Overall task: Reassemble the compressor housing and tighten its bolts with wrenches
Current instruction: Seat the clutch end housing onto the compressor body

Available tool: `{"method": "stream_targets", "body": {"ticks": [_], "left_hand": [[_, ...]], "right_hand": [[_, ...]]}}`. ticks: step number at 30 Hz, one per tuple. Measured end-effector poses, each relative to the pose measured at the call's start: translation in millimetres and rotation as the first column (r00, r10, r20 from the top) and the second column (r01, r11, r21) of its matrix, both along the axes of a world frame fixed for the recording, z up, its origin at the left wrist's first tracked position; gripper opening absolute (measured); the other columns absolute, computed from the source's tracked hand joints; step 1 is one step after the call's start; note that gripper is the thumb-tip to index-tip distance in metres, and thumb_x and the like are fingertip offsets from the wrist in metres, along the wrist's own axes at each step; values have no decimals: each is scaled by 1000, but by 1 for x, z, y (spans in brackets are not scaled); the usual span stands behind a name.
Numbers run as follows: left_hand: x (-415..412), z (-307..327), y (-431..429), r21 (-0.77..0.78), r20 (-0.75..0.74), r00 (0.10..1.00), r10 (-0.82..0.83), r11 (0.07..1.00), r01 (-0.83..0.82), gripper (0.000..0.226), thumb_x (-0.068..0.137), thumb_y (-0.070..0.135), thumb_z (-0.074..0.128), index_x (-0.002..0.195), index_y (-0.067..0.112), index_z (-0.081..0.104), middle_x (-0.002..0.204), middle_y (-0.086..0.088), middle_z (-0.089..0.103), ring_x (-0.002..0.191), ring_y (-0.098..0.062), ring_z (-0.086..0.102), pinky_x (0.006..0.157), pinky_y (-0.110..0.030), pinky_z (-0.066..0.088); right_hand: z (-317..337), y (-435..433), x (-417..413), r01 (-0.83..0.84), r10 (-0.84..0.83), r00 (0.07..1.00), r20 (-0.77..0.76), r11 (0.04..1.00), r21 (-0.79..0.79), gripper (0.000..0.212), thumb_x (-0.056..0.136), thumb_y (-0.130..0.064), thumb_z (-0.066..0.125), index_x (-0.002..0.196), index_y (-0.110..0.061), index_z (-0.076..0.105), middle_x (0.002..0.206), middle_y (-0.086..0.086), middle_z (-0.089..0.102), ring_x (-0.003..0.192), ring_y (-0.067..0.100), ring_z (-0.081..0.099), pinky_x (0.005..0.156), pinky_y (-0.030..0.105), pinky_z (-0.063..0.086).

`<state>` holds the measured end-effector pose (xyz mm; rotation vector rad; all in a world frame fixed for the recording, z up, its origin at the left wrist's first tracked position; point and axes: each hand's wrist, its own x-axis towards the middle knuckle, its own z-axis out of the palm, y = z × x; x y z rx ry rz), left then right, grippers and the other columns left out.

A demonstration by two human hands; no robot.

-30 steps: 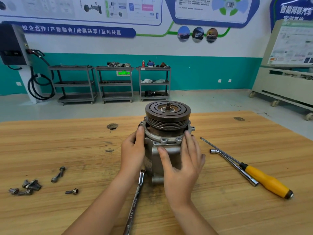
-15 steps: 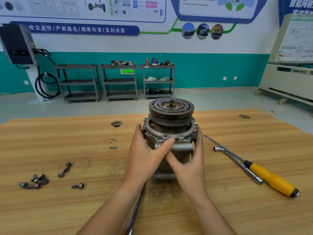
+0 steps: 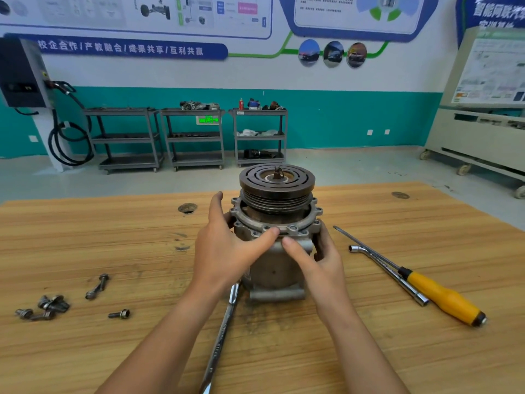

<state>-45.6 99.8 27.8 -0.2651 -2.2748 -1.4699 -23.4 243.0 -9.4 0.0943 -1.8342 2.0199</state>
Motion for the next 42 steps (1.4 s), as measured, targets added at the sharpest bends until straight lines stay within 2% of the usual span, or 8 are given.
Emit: {"method": "stream_targets", "body": {"ticks": [4, 6, 11, 16, 19, 25, 33, 42], "left_hand": [[-2, -2, 0, 9, -25, 1000, 17, 1000, -17, 113, 50, 59, 79, 144, 29, 24, 120, 2, 59, 110, -11, 54, 91, -26, 42], [-3, -4, -2, 33, -29, 1000, 13, 999, -12, 112, 48, 60, 78, 143, 31, 27, 108, 10, 56, 104, -5, 52, 84, -18, 42], [-8, -5, -12, 118, -17, 999, -39, 992, 41, 102, 50, 50, 84, 138, 36, 34, 95, 31, 50, 92, 19, 51, 76, -9, 38], [-13, -5, -18, 154, -37, 994, -100, 983, 104, 86, 59, 33, 83, 135, 26, 42, 95, 12, 62, 82, 38, 41, 61, 9, 33], [-15, -4, -20, 185, -22, 990, -142, 972, 144, 86, 55, 39, 82, 133, 26, 46, 102, 4, 64, 86, 33, 46, 62, 7, 36], [-23, -4, -25, 222, 20, 987, -161, 963, 153, 86, 42, 50, 79, 121, 30, 51, 90, 18, 66, 91, 7, 64, 64, -5, 48], [-30, -10, -20, 103, 22, 982, -188, 977, 185, 65, 72, 34, 77, 129, 16, 51, 114, 13, 60, 108, -2, 56, 80, -11, 42], [-13, -20, -6, 203, -84, 995, -47, 977, 64, 29, 78, 28, 71, 106, 22, 65, 92, 18, 66, 87, 9, 61, 74, -7, 47]], "right_hand": [[3, 3, 1, -27, 29, 996, 80, 999, -26, 131, 39, -58, 83, 149, -32, 15, 141, -20, 39, 130, 1, 38, 106, 33, 40], [3, 5, 0, -46, 50, 994, 98, 998, -42, 139, 37, -59, 81, 149, -35, 2, 141, -17, 33, 135, 6, 33, 110, 39, 35], [1, 6, -1, -54, 57, 992, 115, 998, -27, 145, 31, -68, 81, 147, -43, -1, 148, -16, 29, 135, 4, 30, 107, 30, 35], [0, 8, -2, -53, 55, 994, 94, 998, -33, 134, 40, -59, 83, 147, -44, 3, 145, -17, 34, 132, 2, 34, 101, 24, 39], [4, 8, 2, -70, 72, 994, 85, 997, -26, 131, 39, -61, 85, 144, -50, 7, 133, -26, 38, 123, -7, 39, 78, 9, 42], [11, 6, 7, -69, 67, 995, 75, 997, 29, 91, 45, -55, 78, 111, -76, 19, 130, -32, 37, 124, -8, 34, 71, 1, 40], [13, 11, 5, -70, 63, 994, 90, 994, 81, 123, 34, -62, 80, 137, -59, 13, 147, -17, 29, 134, 4, 29, 102, 28, 35], [17, 21, -3, -107, 96, 990, 108, 988, 111, 122, 34, -50, 84, 138, -54, 20, 137, -12, 41, 122, 3, 41, 87, 16, 41]]}}
